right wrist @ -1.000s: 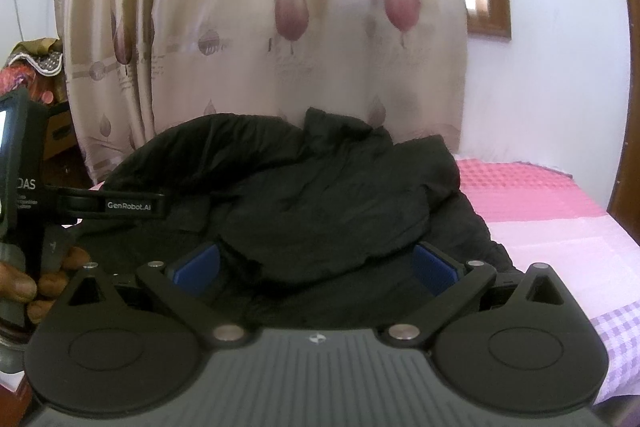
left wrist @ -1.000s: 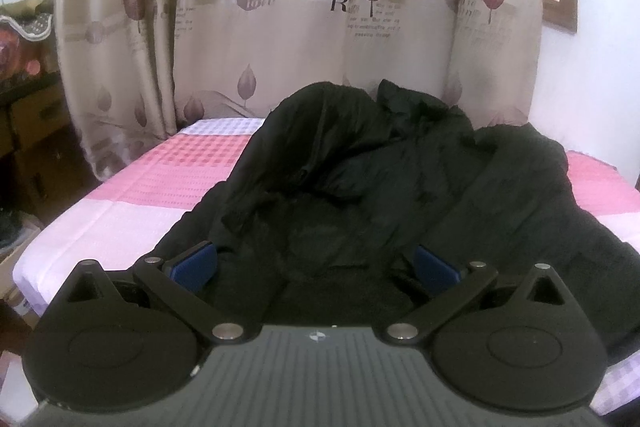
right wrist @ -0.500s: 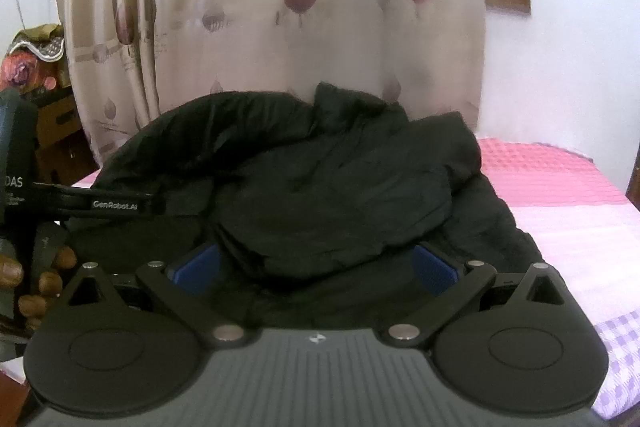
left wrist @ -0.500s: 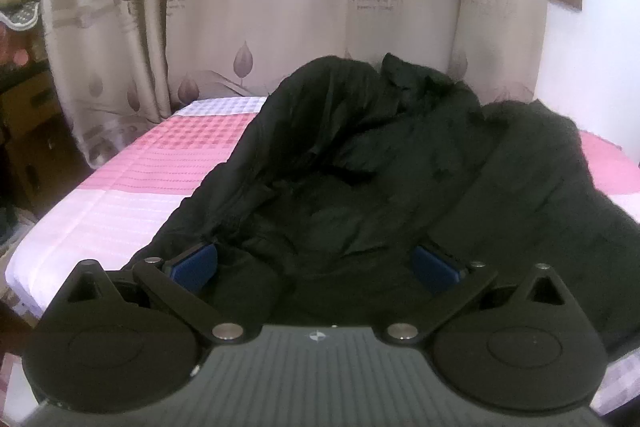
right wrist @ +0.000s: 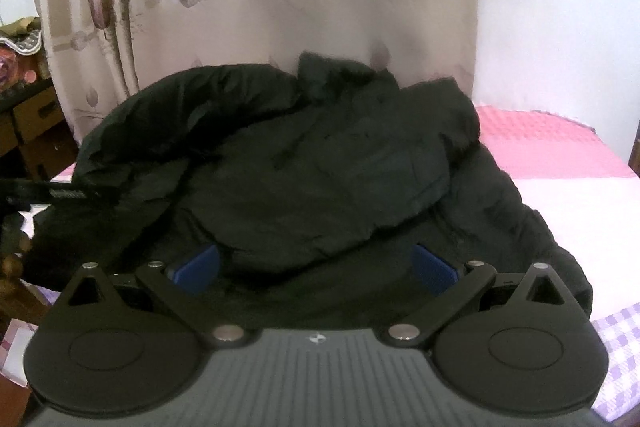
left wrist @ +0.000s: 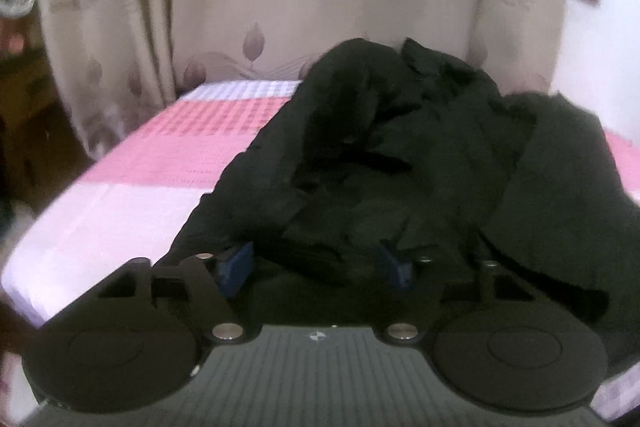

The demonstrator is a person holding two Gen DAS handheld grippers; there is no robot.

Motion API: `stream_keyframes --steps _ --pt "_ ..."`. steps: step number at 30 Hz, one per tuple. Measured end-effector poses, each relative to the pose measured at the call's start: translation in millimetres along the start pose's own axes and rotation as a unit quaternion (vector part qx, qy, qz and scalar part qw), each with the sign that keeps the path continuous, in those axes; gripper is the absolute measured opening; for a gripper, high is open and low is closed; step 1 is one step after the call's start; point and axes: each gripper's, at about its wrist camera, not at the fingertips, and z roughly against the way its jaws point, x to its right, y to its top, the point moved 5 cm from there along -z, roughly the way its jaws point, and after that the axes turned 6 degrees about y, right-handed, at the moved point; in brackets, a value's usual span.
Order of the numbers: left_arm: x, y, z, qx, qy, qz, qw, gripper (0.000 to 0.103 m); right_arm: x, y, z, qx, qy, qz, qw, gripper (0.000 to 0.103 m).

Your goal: Fold large clothes

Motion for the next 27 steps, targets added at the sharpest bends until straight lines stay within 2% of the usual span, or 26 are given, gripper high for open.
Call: stream_keyframes --steps 1,3,4,7,10,13,14,16,17,18,19,21,24,27 --pt "-6.7 1.1 0.2 -0.003 -0.008 0.013 0.9999 0.07 0.3 -0.6 -1.9 -0.002 0.0 -0.001 1.0 0.103" --pt "-22.1 3.8 2.9 0.0 -0.019 0.041 0.999 0.094 0.9 -1.8 -5.0 -0.007 0.001 -0.004 1.0 0.103" --pt "-30.1 4.4 5.5 0.009 -0.018 0.053 0.9984 0.101 1.0 -2.1 -6.5 -0.009 0.002 -0.005 1.0 0.103" --pt "-47.1 4.6 8.4 0.033 -0.014 0.057 0.9977 0.103 2.2 -3.8 -11.3 -0.016 0.003 -0.006 1.0 0.103" --pt "-61.0 1.3 1.6 0.029 -0.018 0.062 0.9975 0.103 1.9 -6.1 -15.9 -0.025 0.007 -0.008 1.0 0.103" --pt "-64.9 -0.9 -6.4 0.023 -0.038 0.06 0.9972 0.102 0.7 -7.2 -19.3 -0.031 0.006 -0.006 0.999 0.103" --pt "-62.6 -0.5 -7.1 0.023 -0.054 0.054 0.9968 0.097 0.3 -7.8 -20.3 -0.032 0.005 -0.006 0.999 0.103" --pt "-52.5 1.9 -10.6 0.022 -0.086 0.018 0.9958 0.063 -0.7 -9.4 -21.8 -0.036 0.003 -0.005 0.999 0.103" --pt "-46.2 2.8 -14.8 0.012 -0.093 -0.007 0.9955 0.014 -1.0 -9.2 -22.9 -0.038 0.002 -0.004 0.999 0.103" --pt "-41.2 4.8 -20.1 -0.008 -0.102 -0.023 0.9945 0.009 -1.3 -9.2 -24.1 -0.04 0.001 -0.003 0.999 0.103" --pt "-41.2 8.7 -21.6 -0.011 -0.101 -0.021 0.9946 0.009 -2.0 -8.7 -24.8 -0.042 -0.001 0.0 0.999 0.103" --pt "-47.9 28.5 -20.0 0.003 -0.09 -0.028 0.9955 0.009 -3.9 -4.9 -24.8 -0.039 -0.009 0.009 0.999 0.103" --pt "-84.5 81.9 -24.3 0.027 -0.017 -0.009 0.9995 0.008 -1.9 3.5 -23.6 -0.025 -0.021 0.018 0.999 0.103" --pt "-140.2 143.6 -46.0 0.034 0.061 0.044 0.9966 0.008 4.1 9.9 -24.5 -0.014 -0.024 0.008 1.0 0.103"
